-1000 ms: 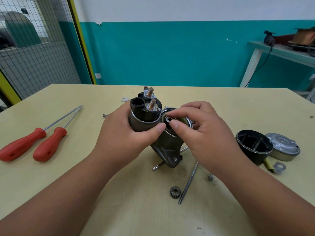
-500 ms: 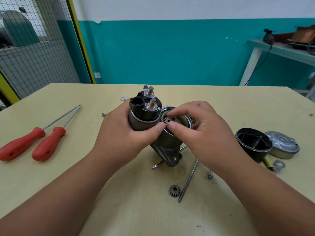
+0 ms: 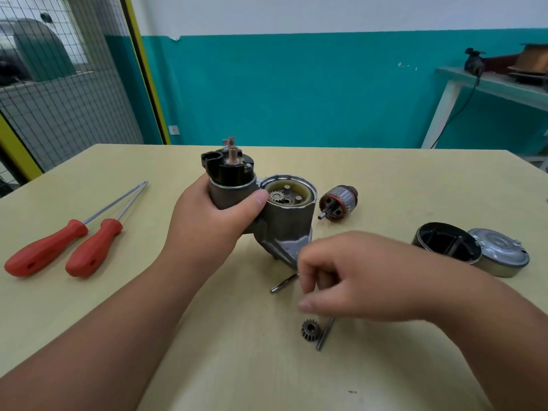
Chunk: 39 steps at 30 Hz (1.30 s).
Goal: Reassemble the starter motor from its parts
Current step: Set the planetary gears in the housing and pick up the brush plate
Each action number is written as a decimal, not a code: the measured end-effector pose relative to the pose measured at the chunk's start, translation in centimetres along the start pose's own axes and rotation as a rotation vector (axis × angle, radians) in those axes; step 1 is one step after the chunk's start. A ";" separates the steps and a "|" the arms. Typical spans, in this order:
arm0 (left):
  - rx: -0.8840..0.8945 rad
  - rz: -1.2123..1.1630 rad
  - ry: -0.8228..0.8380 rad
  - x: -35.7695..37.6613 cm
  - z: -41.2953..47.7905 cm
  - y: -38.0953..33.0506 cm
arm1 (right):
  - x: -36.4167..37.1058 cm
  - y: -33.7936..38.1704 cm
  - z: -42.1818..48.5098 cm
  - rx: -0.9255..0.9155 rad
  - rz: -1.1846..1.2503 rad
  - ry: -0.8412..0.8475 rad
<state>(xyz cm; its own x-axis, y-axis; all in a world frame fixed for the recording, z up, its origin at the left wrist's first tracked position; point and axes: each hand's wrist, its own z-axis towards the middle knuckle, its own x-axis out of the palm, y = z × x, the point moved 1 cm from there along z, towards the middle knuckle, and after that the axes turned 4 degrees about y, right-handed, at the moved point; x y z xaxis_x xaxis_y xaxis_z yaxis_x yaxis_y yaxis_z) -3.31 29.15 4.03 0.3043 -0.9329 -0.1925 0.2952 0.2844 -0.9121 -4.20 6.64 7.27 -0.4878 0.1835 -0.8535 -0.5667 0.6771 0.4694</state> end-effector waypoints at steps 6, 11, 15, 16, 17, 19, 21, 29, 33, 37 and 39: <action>-0.024 -0.063 0.017 -0.2 0.1 0.0 | 1.8 0.4 0.3 -0.008 -0.320 0.118; -0.030 -0.077 0.023 -0.3 0.1 0.0 | 2.1 0.3 0.6 -0.101 -0.301 0.048; -0.005 -0.062 0.038 -0.5 0.0 0.2 | 0.4 0.2 -0.2 -0.329 0.249 -0.410; 0.003 -0.047 0.045 -0.5 -0.1 0.2 | 0.0 0.0 -0.4 -0.355 0.431 -0.562; 0.013 -0.029 0.053 -0.5 -0.1 0.1 | -0.2 -0.2 -0.5 -0.361 0.532 -0.691; 0.040 0.032 0.065 -0.5 -0.2 0.0 | -0.3 -0.6 -0.2 -0.295 0.507 -0.860; 0.066 0.105 0.078 -0.5 -0.3 0.0 | -0.1 -1.0 0.4 -0.201 0.449 -0.904; 0.271 0.294 0.130 0.5 -1.7 -2.1 | 0.1 -1.2 1.3 -0.047 0.345 -0.870; 0.305 0.302 0.137 0.7 -2.0 -2.4 | 0.0 -0.9 1.3 -0.026 0.330 -0.844; 0.293 0.286 0.112 0.7 -2.0 -2.3 | 0.0 -0.8 1.3 -0.026 0.357 -0.821; 0.285 0.277 0.097 0.6 -1.9 -2.2 | 0.1 -0.7 1.4 -0.026 0.374 -0.831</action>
<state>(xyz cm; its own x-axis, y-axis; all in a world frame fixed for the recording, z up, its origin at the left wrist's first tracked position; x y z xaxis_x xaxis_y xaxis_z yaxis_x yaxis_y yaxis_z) -5.48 27.58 5.23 0.3244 -0.8250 -0.4626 0.4574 0.5650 -0.6868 -2.93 7.14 6.56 -0.0132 0.8490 -0.5282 -0.4878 0.4557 0.7446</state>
